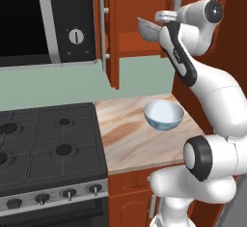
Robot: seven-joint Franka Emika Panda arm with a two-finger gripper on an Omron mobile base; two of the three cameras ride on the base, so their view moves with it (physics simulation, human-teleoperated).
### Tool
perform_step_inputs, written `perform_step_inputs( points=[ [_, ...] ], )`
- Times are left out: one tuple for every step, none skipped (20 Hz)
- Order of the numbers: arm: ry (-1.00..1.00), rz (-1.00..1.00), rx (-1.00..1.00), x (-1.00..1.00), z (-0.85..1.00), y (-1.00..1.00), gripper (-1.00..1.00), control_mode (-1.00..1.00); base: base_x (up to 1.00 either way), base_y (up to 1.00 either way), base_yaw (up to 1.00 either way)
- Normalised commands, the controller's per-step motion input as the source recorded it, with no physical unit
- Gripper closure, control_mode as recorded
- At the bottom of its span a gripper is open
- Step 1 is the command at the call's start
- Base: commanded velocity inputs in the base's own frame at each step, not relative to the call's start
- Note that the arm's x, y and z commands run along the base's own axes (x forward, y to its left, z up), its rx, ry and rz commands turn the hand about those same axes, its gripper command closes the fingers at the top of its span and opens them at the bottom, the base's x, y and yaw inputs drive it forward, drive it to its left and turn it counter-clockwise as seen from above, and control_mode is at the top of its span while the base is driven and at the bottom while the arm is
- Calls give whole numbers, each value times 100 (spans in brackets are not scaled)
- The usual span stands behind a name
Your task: Open the cabinet and setup a tea strainer by placing it in the bowl upright.
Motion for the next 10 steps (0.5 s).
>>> perform_step_inputs(
  points=[
    [-21, 0, 0, -56, 23, 0, 100, -100, 0, 0, 0],
    [-20, 0, 0, -55, 20, -3, 100, -100, 0, 0, 0],
    [-17, 0, 0, -57, 19, -8, 100, -100, 0, 0, 0],
    [-15, 0, 0, -59, 16, -24, 100, -100, 0, 0, 0],
    [-11, 0, 0, -59, 12, -33, 100, -100, 0, 0, 0],
    [-6, 0, 0, -55, 9, -33, 100, -100, 0, 0, 0],
    [-2, 2, 3, -51, 4, -56, 100, -100, 0, 0, 0],
    [0, 1, 6, -49, 4, -71, 100, -100, 0, 0, 0],
    [0, 2, 6, -44, 6, -73, 100, -100, 0, 0, 0],
    [0, 1, 7, -49, 11, -78, 100, -100, 0, 0, 0]
  ],
)
